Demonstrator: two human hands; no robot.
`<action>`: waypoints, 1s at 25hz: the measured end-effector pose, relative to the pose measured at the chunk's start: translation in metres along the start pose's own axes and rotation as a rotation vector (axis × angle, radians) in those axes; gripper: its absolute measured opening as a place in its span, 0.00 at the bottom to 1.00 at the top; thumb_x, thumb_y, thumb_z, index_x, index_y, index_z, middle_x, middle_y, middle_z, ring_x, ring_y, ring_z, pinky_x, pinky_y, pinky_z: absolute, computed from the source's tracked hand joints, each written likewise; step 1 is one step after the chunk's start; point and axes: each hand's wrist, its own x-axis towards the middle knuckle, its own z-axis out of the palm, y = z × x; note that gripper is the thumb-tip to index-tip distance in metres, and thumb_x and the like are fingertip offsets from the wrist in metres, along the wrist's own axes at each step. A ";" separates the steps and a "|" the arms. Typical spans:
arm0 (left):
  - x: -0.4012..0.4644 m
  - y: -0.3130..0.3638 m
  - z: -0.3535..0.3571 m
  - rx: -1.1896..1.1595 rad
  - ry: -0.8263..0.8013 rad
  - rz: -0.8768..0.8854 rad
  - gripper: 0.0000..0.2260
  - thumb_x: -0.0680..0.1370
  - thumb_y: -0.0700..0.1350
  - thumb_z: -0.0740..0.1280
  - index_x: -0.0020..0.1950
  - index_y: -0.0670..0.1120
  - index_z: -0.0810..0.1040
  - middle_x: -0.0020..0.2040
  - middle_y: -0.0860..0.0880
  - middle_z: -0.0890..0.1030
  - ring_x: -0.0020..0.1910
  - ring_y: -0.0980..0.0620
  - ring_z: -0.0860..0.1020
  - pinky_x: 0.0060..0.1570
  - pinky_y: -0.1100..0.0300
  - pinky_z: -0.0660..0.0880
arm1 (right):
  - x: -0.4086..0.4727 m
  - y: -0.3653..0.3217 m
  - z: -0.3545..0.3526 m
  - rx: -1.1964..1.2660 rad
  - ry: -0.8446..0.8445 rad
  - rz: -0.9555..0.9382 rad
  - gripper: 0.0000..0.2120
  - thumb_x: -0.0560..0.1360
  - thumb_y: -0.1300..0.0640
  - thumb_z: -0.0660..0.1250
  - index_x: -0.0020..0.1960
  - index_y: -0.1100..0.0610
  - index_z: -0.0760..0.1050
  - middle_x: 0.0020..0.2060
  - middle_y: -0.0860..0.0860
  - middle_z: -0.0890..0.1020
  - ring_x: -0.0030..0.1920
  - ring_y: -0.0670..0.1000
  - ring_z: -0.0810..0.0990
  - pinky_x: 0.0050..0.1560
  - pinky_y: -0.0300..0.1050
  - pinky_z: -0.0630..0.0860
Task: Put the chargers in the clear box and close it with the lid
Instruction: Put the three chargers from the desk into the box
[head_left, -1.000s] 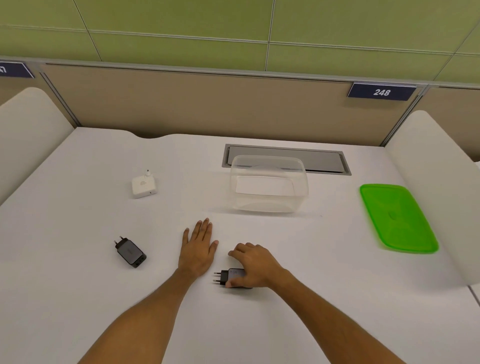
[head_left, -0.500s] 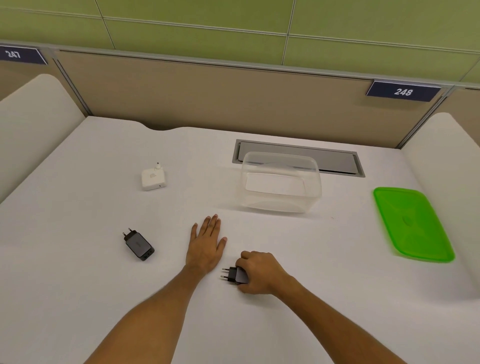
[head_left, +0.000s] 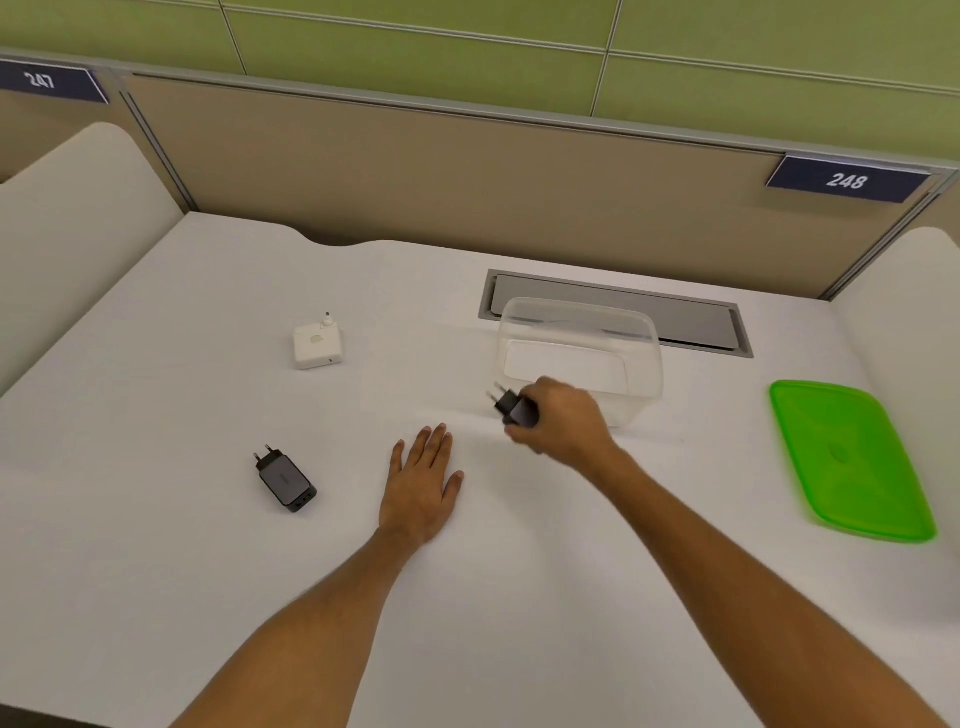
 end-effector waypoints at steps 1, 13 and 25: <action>0.000 0.000 0.000 -0.007 -0.001 0.002 0.28 0.81 0.57 0.45 0.78 0.47 0.44 0.79 0.51 0.47 0.78 0.53 0.44 0.75 0.50 0.38 | 0.011 0.005 -0.009 -0.010 0.035 0.025 0.15 0.68 0.44 0.69 0.46 0.54 0.78 0.43 0.52 0.79 0.41 0.55 0.79 0.37 0.43 0.68; 0.000 0.000 0.002 -0.002 0.014 -0.018 0.28 0.79 0.57 0.44 0.78 0.48 0.48 0.79 0.52 0.50 0.78 0.53 0.46 0.75 0.50 0.39 | 0.095 0.042 -0.035 -0.178 0.025 0.216 0.13 0.69 0.48 0.70 0.44 0.58 0.76 0.41 0.54 0.82 0.37 0.55 0.74 0.36 0.44 0.68; 0.002 0.000 0.003 0.007 -0.005 -0.040 0.29 0.79 0.58 0.42 0.78 0.49 0.49 0.79 0.53 0.50 0.78 0.54 0.45 0.75 0.50 0.39 | 0.125 0.047 0.009 -0.290 -0.245 0.200 0.17 0.66 0.49 0.72 0.49 0.58 0.76 0.38 0.53 0.75 0.39 0.55 0.74 0.36 0.44 0.70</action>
